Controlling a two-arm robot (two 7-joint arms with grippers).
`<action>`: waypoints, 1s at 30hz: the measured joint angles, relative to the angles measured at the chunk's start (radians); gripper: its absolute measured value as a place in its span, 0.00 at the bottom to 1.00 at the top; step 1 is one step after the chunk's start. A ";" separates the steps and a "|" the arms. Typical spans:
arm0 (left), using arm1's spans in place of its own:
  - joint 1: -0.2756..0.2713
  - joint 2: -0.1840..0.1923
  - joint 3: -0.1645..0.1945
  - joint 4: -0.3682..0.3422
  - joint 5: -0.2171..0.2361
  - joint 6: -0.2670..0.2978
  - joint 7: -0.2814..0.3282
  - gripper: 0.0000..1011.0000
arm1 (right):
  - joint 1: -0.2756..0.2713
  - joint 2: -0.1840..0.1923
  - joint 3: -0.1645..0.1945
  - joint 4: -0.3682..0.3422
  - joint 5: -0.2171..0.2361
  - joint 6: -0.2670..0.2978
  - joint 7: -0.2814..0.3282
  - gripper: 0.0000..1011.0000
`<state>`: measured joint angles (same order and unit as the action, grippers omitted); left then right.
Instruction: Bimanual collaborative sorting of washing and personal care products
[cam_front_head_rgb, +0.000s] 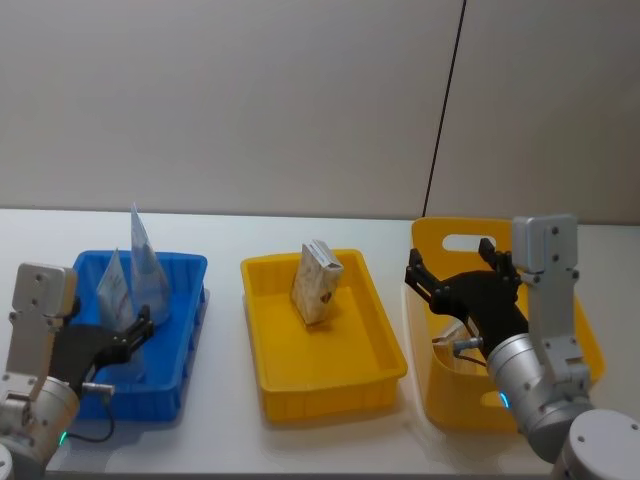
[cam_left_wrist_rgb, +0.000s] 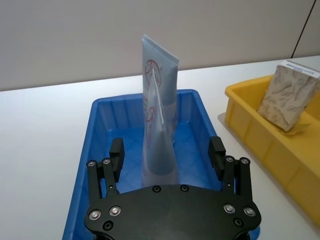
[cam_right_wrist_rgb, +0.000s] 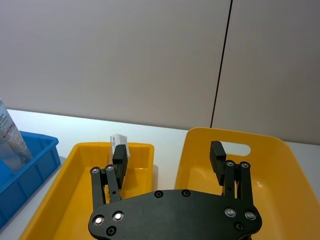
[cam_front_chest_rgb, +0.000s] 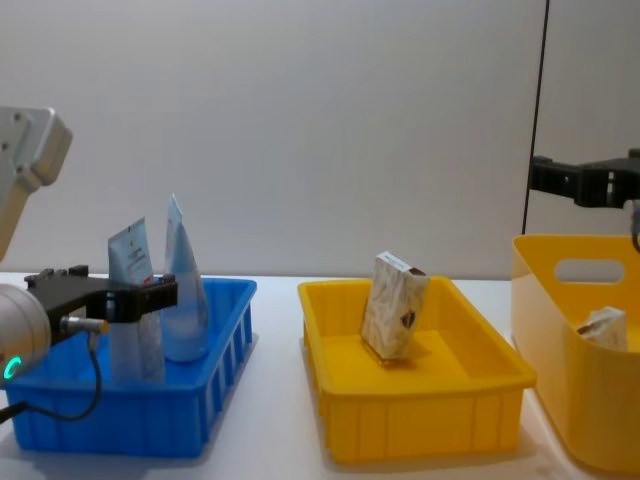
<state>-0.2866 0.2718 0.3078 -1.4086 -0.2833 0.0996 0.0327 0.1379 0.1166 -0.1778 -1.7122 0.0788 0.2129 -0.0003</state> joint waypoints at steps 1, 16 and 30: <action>-0.003 -0.001 0.000 0.005 0.002 0.000 0.000 0.99 | 0.000 0.000 0.000 0.000 0.000 0.000 0.000 0.99; -0.072 -0.030 0.003 0.130 0.031 -0.011 -0.005 0.99 | 0.000 0.000 0.000 0.000 0.000 0.000 0.000 0.99; -0.128 -0.060 0.002 0.233 0.044 -0.034 -0.021 0.75 | 0.000 0.000 0.000 0.000 0.000 0.000 0.000 0.99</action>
<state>-0.4150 0.2113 0.3097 -1.1756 -0.2392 0.0658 0.0115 0.1381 0.1166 -0.1777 -1.7121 0.0787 0.2130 -0.0003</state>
